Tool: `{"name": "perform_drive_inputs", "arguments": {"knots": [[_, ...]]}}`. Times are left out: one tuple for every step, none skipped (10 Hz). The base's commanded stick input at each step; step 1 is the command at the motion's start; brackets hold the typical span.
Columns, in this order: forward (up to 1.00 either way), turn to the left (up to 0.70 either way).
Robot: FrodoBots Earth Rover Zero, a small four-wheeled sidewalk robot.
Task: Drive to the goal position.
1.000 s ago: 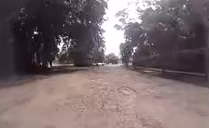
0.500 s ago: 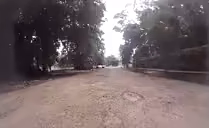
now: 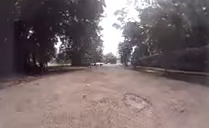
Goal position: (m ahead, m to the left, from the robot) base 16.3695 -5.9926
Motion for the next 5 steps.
{"name": "perform_drive_inputs", "arguments": {"knots": [[0.70,0.00],[0.70,0.00],[0.70,0.00],[0.70,0.00],[0.70,0.00]]}}
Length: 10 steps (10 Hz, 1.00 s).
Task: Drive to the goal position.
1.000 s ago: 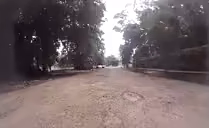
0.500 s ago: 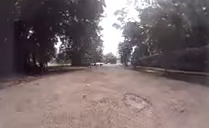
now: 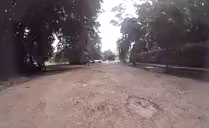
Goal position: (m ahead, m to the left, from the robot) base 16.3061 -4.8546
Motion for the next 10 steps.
{"name": "perform_drive_inputs", "arguments": {"knots": [[0.70,0.00],[0.70,0.00],[0.70,0.00],[0.70,0.00],[0.70,0.00],[0.70,0.00],[0.70,0.00],[0.70,0.00],[0.70,0.00],[0.70,0.00]]}}
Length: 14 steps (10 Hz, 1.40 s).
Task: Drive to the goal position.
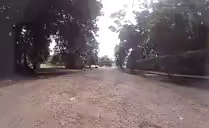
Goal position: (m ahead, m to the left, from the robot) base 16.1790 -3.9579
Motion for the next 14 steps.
{"name": "perform_drive_inputs", "arguments": {"knots": [[0.70,0.00],[0.70,0.00],[0.70,0.00],[0.70,0.00],[0.70,0.00],[0.70,0.00],[0.70,0.00],[0.70,0.00],[0.70,0.00],[0.70,0.00],[0.70,0.00],[0.70,0.00],[0.70,0.00],[0.70,0.00]]}}
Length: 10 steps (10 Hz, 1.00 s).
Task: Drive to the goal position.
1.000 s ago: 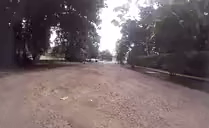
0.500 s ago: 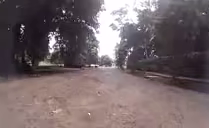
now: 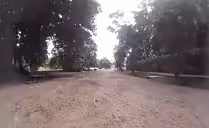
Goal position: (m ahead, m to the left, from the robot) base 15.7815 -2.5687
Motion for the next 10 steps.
{"name": "perform_drive_inputs", "arguments": {"knots": [[0.70,0.00],[0.70,0.00],[0.70,0.00],[0.70,0.00],[0.70,0.00],[0.70,0.00],[0.70,0.00],[0.70,0.00],[0.70,0.00],[0.70,0.00]]}}
